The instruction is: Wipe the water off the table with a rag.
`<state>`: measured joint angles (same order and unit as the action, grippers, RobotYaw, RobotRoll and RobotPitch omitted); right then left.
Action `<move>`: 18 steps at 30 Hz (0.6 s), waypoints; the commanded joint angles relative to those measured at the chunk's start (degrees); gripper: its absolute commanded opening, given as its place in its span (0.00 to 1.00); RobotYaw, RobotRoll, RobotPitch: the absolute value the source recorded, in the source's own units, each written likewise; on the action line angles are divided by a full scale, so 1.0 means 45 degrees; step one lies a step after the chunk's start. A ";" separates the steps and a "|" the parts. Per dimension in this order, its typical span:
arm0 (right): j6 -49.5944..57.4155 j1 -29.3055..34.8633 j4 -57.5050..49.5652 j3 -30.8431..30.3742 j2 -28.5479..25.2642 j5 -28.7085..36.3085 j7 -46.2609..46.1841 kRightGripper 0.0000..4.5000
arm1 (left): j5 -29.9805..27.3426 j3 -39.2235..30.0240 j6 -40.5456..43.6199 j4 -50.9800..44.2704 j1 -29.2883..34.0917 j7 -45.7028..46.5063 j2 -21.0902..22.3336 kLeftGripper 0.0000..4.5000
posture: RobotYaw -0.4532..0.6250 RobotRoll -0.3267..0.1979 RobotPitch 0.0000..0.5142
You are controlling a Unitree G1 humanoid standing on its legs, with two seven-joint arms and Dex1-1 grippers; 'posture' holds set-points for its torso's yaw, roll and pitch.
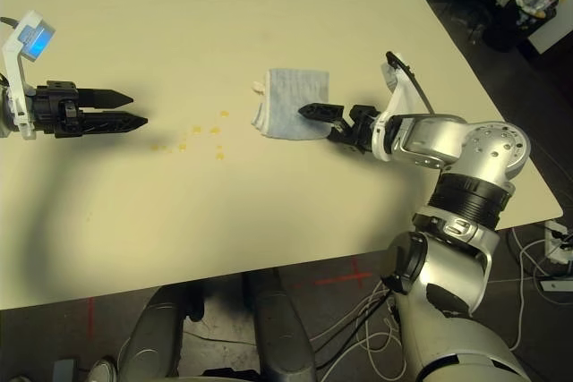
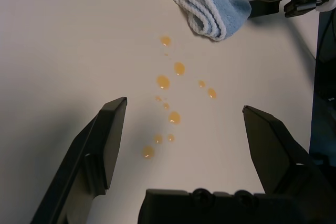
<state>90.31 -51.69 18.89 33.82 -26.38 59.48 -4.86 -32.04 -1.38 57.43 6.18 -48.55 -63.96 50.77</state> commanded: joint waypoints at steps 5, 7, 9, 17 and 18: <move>0.0487 0.0338 0.0482 -0.0155 0.0870 -0.1037 -0.0101 0.92 | -0.0027 -0.0003 -0.0082 -0.0127 0.0051 0.0077 -0.0116 1.00 | 0.39 0.62 0.75; 0.0487 0.0292 0.0445 -0.0195 0.0901 -0.1134 0.0053 0.82 | -0.0023 -0.0004 -0.0111 -0.0099 0.0040 0.0088 -0.0134 1.00 | 0.39 0.62 0.74; 0.0487 0.0252 0.0413 -0.0218 0.0932 -0.1201 0.0199 0.66 | -0.0015 -0.0003 -0.0143 -0.0074 0.0035 0.0094 -0.0145 1.00 | 0.39 0.62 0.74; 0.0487 0.0206 0.0186 -0.0382 0.0954 -0.1607 0.0771 0.06 | -0.0049 -0.0064 -0.0124 -0.0127 0.0065 0.0190 -0.0138 1.00 | 0.40 0.62 0.74; 0.0487 0.0169 0.0154 -0.0368 0.0986 -0.1701 0.0838 0.01 | -0.0054 -0.0071 -0.0112 -0.0136 0.0068 0.0210 -0.0137 1.00 | 0.40 0.62 0.74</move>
<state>91.05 -52.50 18.86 33.38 -22.67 53.43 -1.12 -32.02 -1.38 56.93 6.20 -48.62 -62.98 50.02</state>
